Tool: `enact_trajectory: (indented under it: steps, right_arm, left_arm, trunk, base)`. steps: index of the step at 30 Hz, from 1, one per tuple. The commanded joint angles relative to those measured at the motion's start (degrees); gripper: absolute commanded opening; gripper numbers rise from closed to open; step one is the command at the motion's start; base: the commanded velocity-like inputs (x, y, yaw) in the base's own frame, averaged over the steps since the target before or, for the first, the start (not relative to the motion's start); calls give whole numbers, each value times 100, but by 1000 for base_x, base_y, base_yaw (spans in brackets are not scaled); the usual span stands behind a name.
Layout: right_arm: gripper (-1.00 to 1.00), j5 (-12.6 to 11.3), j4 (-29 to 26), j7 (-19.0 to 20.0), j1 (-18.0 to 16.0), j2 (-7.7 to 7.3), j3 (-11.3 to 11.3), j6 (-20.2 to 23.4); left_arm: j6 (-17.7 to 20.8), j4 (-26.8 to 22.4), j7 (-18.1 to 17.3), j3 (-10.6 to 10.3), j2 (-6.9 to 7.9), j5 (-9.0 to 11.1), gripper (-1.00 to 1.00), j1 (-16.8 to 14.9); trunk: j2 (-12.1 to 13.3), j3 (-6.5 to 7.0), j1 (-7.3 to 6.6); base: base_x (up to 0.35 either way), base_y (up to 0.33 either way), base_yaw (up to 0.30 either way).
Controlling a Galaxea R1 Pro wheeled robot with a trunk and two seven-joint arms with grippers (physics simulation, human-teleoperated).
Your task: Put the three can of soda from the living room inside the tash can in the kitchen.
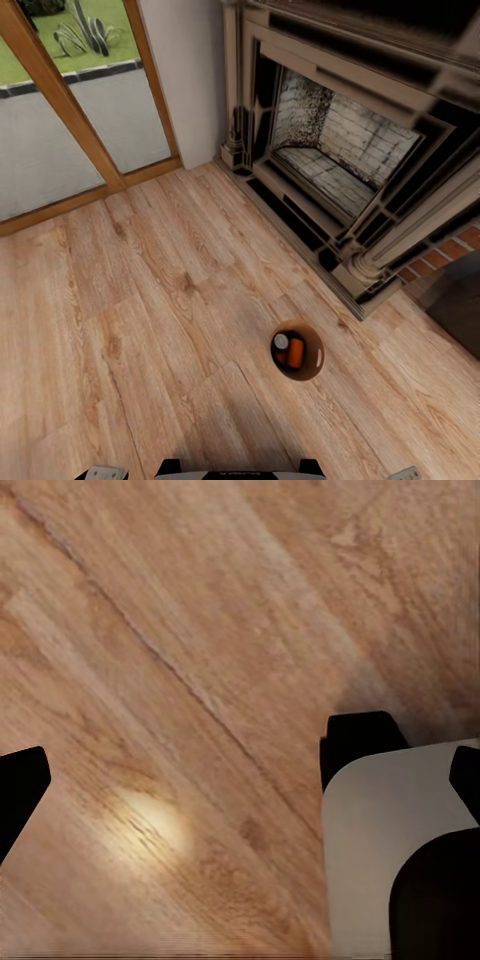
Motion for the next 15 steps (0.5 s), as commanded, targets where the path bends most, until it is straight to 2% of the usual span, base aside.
enact_trajectory:
  steps: [1,2,8,15]
  right_arm:
    - [100,0,0,-2,0,0,0,-1]
    - [100,-9,10,-165,14,-3,-4,-21]
    - [100,-19,23,-500,28,8,-7,-43]
    - [100,-33,25,-597,35,11,-15,-155]
  left_arm:
    - [-5,5,0,0,-1,0,100,8]
    - [-15,19,3,0,-2,0,100,22]
    - [-19,93,8,2,-4,4,100,40]
    - [-17,138,9,-4,-11,-4,100,42]
  trunk:
    - [42,19,-23]
    - [82,37,-45]
    - [322,144,-176]
    - [603,270,-330]
  base:
    - [0,0,0]
    - [0,0,0]
    - [0,0,0]
    - [0,0,0]
